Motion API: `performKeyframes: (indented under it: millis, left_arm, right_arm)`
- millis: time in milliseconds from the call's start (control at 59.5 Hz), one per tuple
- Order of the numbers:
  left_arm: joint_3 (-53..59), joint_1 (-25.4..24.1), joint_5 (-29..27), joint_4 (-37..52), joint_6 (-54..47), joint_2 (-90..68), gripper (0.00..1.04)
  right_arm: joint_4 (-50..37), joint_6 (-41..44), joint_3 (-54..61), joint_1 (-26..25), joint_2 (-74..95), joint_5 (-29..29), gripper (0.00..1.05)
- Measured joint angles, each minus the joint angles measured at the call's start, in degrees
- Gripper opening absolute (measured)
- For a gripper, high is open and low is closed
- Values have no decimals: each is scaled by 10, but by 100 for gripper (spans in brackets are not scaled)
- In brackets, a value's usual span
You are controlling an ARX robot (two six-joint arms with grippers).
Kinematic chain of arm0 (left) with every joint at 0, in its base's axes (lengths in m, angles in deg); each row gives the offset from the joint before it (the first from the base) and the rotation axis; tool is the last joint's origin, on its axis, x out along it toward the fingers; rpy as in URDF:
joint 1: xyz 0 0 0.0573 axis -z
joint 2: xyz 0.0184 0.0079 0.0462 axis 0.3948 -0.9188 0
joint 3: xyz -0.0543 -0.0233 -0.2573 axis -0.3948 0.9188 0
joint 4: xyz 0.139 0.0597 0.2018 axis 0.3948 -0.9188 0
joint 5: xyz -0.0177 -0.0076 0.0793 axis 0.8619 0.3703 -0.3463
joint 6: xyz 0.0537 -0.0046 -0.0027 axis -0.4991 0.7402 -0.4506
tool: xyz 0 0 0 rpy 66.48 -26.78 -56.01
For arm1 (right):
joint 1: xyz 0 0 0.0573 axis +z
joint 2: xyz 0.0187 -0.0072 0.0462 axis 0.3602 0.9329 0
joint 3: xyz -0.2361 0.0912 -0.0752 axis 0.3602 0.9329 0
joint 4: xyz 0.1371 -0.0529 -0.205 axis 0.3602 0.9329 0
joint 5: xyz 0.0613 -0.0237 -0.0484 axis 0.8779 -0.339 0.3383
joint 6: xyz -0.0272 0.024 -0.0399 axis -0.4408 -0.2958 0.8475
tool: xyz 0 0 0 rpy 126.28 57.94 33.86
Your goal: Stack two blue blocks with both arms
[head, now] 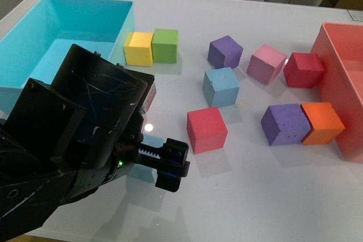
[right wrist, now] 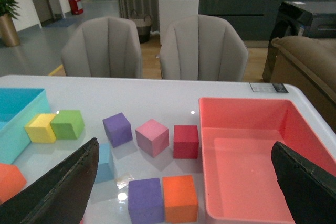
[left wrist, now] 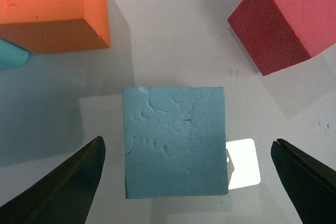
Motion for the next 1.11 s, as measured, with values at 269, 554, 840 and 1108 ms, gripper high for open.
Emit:
performKeyframes:
  millis: [269,554,840,1108]
  left_arm:
    - [-8,0,0,0,-10,-18,96]
    - [-17,0,-2,-2,-17,-36,96]
    - [-41,-2,-1,-7,-19,-64,96]
    - [-53,-2,1,-9,-19,-84,96]
  right_arm:
    - [0,0,0,0,0,0,96]
    - [0,0,0,0,0,0,96]
    - [0,0,0,0,0,0,96]
    - [0,0,0,0,0,0,96]
